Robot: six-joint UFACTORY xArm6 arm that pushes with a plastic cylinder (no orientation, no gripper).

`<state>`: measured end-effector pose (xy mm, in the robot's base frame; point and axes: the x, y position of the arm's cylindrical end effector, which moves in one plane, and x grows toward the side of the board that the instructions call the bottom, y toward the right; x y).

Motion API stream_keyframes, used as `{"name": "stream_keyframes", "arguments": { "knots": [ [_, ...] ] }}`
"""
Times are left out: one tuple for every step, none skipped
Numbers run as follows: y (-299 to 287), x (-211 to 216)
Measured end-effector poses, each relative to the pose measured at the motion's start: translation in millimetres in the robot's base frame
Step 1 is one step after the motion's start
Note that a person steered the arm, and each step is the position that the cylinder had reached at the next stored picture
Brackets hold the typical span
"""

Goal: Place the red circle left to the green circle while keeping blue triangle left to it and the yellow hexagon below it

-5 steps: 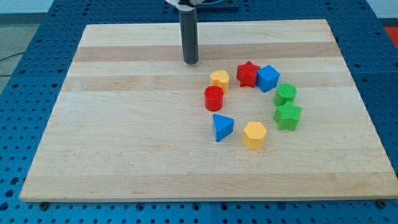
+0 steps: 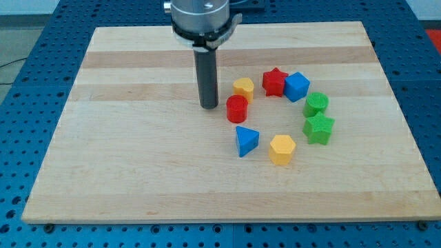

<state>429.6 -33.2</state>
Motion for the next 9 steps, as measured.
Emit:
{"name": "stream_keyframes", "arguments": {
  "knots": [
    [40.3, 2.4],
    [77.7, 4.3],
    [40.9, 23.2],
    [-15.1, 81.8],
    [50.1, 128.8],
    [92.3, 128.4],
    [50.6, 126.5],
    [31.2, 115.1],
    [31.6, 94.5]
  ]
}}
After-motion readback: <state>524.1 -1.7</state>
